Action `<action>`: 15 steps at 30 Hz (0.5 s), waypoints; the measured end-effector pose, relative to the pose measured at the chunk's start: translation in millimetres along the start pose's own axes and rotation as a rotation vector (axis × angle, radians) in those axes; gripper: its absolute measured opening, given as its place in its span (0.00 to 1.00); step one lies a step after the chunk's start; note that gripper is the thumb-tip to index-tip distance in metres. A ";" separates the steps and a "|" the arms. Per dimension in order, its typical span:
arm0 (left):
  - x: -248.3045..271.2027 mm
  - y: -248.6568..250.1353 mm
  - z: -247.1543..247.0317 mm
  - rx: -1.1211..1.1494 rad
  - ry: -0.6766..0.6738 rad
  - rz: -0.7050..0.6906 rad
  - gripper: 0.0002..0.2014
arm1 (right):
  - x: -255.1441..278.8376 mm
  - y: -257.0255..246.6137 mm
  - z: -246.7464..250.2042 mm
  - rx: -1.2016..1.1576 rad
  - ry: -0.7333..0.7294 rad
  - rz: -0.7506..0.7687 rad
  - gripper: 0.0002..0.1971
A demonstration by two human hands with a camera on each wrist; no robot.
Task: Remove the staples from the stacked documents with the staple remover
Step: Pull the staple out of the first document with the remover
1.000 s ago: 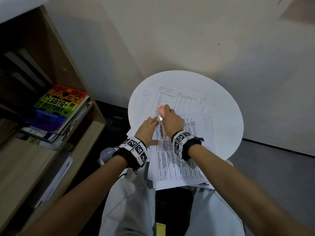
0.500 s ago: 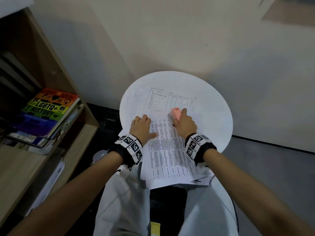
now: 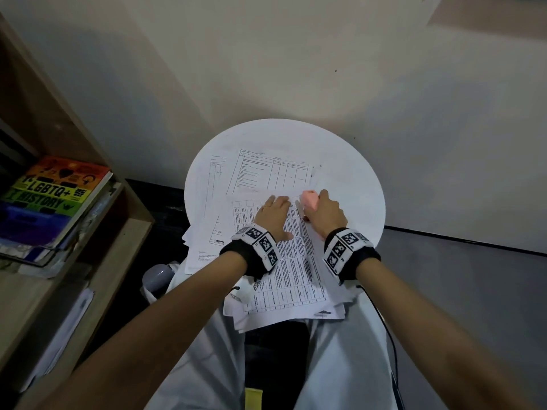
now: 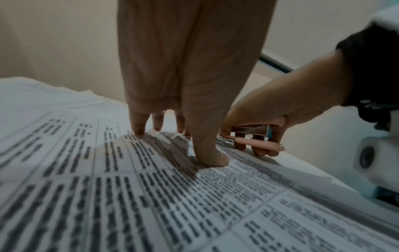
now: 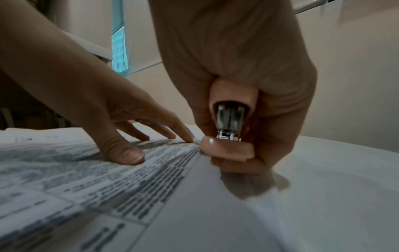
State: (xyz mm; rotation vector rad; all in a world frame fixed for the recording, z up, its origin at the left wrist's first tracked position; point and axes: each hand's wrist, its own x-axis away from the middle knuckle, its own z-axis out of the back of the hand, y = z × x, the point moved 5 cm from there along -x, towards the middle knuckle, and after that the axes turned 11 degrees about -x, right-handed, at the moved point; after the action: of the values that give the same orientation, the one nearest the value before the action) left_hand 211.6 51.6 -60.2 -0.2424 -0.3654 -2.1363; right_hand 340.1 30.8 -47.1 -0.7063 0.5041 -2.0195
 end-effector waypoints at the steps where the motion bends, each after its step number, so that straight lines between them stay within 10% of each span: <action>1: -0.1 0.8 0.6 -0.008 -0.013 -0.001 0.44 | -0.3 -0.1 0.5 -0.005 0.009 -0.011 0.22; 15: -2.6 7.4 8.7 0.006 -0.100 -0.004 0.43 | 3.1 -5.3 -3.3 -0.013 0.064 -0.046 0.23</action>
State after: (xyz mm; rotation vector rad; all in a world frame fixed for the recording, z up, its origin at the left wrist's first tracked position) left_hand 219.5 52.8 -51.6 -0.3459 -0.4304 -2.1321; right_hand 333.3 31.0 -45.6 -0.6685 0.5427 -2.0888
